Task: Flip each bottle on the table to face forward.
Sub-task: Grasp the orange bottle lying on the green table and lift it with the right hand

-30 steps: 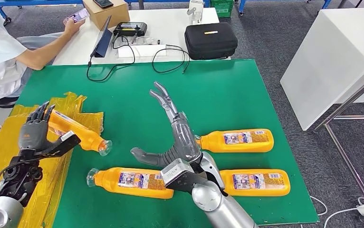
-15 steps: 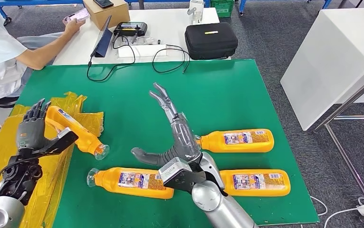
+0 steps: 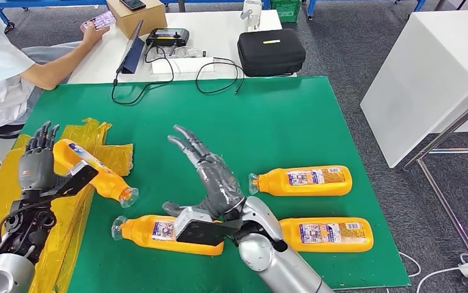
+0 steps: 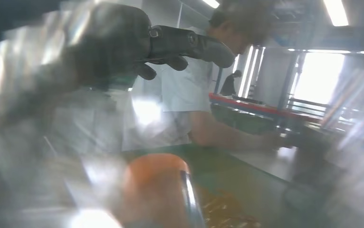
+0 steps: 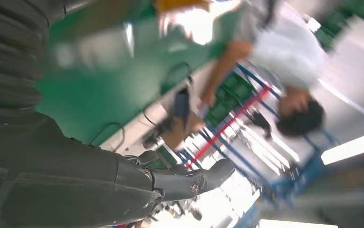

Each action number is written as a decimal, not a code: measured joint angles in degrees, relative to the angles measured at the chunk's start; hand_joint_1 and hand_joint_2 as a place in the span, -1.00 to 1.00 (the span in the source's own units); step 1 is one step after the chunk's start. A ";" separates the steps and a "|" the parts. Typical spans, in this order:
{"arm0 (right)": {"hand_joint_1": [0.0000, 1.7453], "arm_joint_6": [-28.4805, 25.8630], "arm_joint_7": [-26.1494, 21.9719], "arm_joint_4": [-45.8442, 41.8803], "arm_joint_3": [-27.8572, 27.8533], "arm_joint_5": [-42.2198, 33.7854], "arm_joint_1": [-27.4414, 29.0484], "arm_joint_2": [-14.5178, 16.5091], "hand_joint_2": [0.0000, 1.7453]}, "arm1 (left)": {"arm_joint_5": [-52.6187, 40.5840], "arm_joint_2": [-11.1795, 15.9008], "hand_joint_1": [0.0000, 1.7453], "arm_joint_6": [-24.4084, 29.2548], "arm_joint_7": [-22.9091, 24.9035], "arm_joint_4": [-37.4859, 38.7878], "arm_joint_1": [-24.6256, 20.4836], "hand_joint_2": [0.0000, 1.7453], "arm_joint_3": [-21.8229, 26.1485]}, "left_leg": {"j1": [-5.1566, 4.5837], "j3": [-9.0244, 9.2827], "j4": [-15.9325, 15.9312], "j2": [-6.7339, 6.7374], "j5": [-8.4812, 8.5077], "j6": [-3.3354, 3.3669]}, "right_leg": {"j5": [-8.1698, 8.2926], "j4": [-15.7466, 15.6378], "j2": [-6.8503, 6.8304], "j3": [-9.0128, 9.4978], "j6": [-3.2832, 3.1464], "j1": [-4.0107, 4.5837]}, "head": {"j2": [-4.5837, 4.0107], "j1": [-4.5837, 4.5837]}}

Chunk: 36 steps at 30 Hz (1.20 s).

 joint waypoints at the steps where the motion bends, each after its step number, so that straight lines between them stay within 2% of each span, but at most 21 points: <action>1: -1.00 1.72 0.85 1.56 1.22 2.45 -0.94 -0.17 1.00 | 0.81 -0.20 -1.00 0.15 -0.56 -0.09 0.02 1.00 0.03 | 0.00 0.00 0.00 0.00 0.00 0.00 | 0.00 0.00 0.00 0.00 0.00 0.00 | 0.00 -0.01; 6: -1.00 6.38 1.52 10.08 9.12 9.28 -5.48 -1.38 1.00 | 11.10 -1.85 -1.00 -0.14 -3.36 -3.32 1.06 1.00 0.43 | 0.00 -0.01 0.01 -0.04 0.04 0.05 | 0.02 0.00 -0.01 0.00 0.02 0.00 | -0.01 0.00; 10: -1.00 7.18 1.76 14.67 13.59 10.49 -7.75 -2.24 1.00 | 25.77 -3.49 -1.00 -4.51 -3.60 -10.70 3.15 1.00 0.37 | 0.00 -0.04 0.02 -0.03 0.04 0.05 | 0.02 0.00 -0.01 -0.01 0.03 -0.01 | -0.01 0.02; 12: -1.00 7.29 2.04 16.37 15.05 10.62 -8.39 -2.37 1.00 | 30.07 -4.15 -1.00 -6.20 -3.67 -14.40 3.87 1.00 0.33 | -0.01 -0.06 0.02 -0.05 0.04 0.05 | 0.02 0.00 -0.01 -0.02 0.03 -0.01 | 0.00 0.01; 22: -1.00 7.90 2.85 21.22 18.59 11.19 -10.07 -2.27 1.00 | 34.07 -5.91 -1.00 -7.70 -3.78 -23.19 5.30 1.00 -0.39 | 0.00 -0.06 0.02 -0.04 0.04 0.05 | 0.03 -0.01 -0.01 -0.05 0.02 0.00 | -0.01 0.00; 36: -1.00 7.86 3.90 28.28 22.64 12.56 -10.59 0.73 1.00 | 37.63 -7.87 -1.00 -9.71 -3.78 -29.76 6.14 1.00 -2.03 | 0.00 -0.07 0.02 -0.03 0.04 0.05 | 0.03 -0.01 -0.01 -0.05 0.02 -0.01 | 0.00 0.00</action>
